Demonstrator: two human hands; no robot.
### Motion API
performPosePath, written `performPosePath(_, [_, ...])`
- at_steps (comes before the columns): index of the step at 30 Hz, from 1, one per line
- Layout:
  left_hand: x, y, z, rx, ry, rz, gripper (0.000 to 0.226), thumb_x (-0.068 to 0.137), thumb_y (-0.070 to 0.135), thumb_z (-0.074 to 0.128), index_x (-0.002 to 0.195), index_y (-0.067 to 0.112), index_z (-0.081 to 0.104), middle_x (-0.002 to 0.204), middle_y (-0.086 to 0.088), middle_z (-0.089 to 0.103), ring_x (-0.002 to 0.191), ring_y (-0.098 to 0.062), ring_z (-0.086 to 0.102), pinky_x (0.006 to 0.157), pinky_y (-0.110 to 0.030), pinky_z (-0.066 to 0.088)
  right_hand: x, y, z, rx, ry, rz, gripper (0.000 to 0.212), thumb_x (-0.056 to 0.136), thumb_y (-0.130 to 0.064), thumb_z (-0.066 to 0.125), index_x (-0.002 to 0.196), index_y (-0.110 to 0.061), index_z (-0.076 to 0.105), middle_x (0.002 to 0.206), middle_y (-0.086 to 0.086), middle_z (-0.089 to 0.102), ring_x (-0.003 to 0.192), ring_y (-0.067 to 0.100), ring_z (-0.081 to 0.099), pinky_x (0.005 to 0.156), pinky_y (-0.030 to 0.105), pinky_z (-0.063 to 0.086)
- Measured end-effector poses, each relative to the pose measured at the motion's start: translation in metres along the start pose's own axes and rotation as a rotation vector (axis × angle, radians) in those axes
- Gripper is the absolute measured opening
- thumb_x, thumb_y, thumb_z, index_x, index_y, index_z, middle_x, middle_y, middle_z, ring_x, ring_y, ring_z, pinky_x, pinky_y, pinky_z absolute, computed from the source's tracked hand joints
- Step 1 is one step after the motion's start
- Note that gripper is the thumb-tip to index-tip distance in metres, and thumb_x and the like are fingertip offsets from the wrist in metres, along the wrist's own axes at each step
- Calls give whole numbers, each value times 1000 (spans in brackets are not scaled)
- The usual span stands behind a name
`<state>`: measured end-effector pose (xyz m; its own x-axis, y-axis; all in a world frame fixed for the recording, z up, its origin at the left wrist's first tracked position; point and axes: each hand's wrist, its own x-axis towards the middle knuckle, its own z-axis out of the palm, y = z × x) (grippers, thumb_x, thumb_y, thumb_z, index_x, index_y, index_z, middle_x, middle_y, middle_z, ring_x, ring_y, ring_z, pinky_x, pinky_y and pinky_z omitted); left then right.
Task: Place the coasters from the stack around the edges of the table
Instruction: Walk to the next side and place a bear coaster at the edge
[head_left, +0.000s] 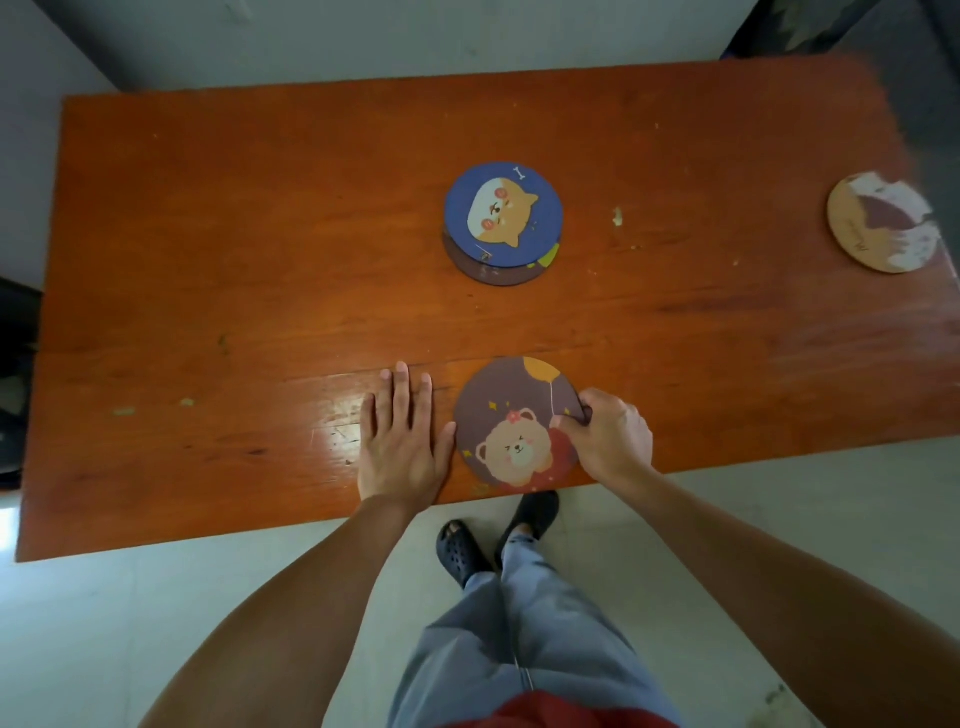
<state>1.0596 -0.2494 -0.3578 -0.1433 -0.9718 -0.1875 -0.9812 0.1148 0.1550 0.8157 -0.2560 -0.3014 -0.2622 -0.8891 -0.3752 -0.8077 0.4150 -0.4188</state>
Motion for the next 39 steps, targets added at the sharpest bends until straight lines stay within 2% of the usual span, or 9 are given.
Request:
performPosePath(9, [1,0,2,26,-9,-20,70,97,58,16,152,15,11,161,-12,2,148,-28,-8,117,-44,-3,0,5,-3,168,-16,117,42,81,-32,74,59,-12,43,60,3,53,60,26,50,48,31,29])
performPosePath(19, [1,-1,3,29,-10,-16,73,96,61,14,151,15,11,161,-14,3,148,-28,-6,118,-48,3,-3,12,3,42,-9,-45,45,80,-32,76,61,-18,37,57,-5,49,54,21,47,46,29,29])
performPosePath(22, [1,-2,4,29,-8,-14,73,96,61,14,152,15,10,161,-13,3,148,-29,-6,118,-48,4,-2,15,5,-80,8,-99,38,80,-40,74,71,-17,44,71,-2,54,66,25,54,54,31,34])
performPosePath(24, [1,-2,5,28,-5,-10,73,96,62,15,152,15,10,161,-13,3,148,-28,-7,118,-48,3,0,15,3,-166,42,-116,38,78,-48,73,91,-18,54,90,0,58,83,26,59,63,32,39])
performPosePath(27, [1,0,3,26,-6,-4,73,96,61,15,152,14,11,161,-15,5,148,-30,-4,117,-48,3,6,9,-6,-271,38,-135,70,72,-53,75,128,-23,46,118,2,56,108,26,54,74,37,45])
performPosePath(29, [0,1,-3,51,-42,-2,75,95,61,11,152,12,9,161,-17,3,147,-32,-4,118,-49,4,10,-2,-13,-375,29,-205,72,73,-50,76,132,-23,44,123,5,52,112,28,50,77,40,47])
performPosePath(32, [0,-1,-22,112,-134,28,74,95,59,9,152,12,3,160,-18,-3,147,-34,-5,118,-50,7,17,-32,-20,-425,3,-361,48,84,-38,67,127,-22,52,125,6,51,112,27,48,84,40,46])
performPosePath(36, [-14,-18,-63,94,-181,20,54,99,44,27,146,17,23,157,-16,19,143,-32,19,114,-46,23,23,-96,-23,-381,-74,-559,37,95,-30,51,130,-20,52,128,5,52,118,26,45,92,41,42])
performPosePath(39, [-40,-45,-94,-6,-196,-93,38,100,36,31,130,17,45,133,-8,51,118,-23,50,101,-39,42,21,-155,-20,-397,-116,-733,35,96,-30,47,129,-19,54,127,6,56,118,27,48,93,43,41])
